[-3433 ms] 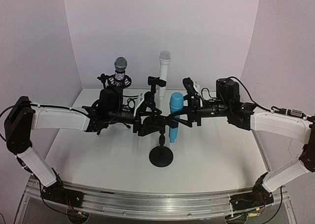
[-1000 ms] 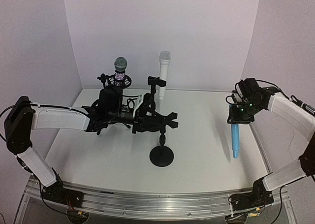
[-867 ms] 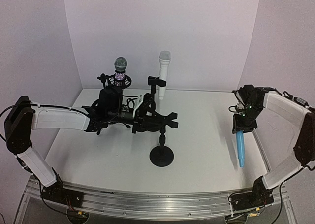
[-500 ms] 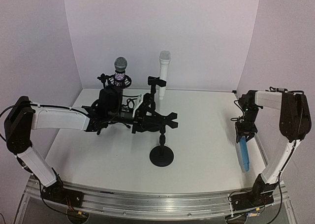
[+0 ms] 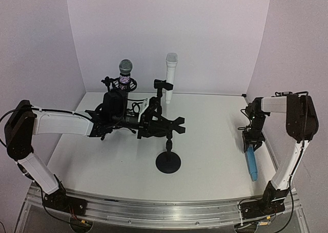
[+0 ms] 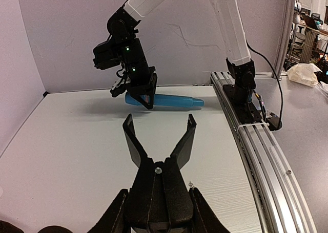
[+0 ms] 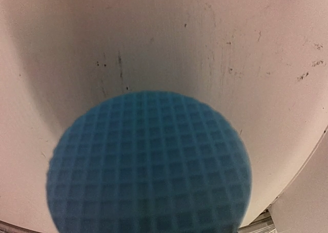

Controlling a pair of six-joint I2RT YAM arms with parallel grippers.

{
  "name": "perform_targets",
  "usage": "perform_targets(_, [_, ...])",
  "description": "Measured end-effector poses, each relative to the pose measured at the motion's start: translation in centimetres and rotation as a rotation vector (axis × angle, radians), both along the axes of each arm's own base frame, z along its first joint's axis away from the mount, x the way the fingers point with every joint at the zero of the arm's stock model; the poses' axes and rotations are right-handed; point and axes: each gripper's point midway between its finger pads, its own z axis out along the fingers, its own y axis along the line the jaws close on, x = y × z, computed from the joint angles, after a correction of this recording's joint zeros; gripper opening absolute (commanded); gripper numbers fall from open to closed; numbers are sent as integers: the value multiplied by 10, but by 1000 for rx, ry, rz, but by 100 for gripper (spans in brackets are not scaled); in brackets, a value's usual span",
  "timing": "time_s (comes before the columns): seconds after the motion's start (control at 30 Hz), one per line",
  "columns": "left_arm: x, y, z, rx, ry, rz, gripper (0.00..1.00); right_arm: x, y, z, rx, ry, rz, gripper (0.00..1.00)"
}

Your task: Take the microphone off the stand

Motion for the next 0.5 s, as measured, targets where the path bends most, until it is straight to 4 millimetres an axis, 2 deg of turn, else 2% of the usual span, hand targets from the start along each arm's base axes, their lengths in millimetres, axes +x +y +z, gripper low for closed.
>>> perform_targets(0.2, [0, 0, 0, 0, 0, -1, 0, -3, 0, -13, -2, 28, -12, 52])
perform_targets(0.5, [0, 0, 0, -1, 0, -2, 0, -5, 0, -13, -6, 32, -23, 63])
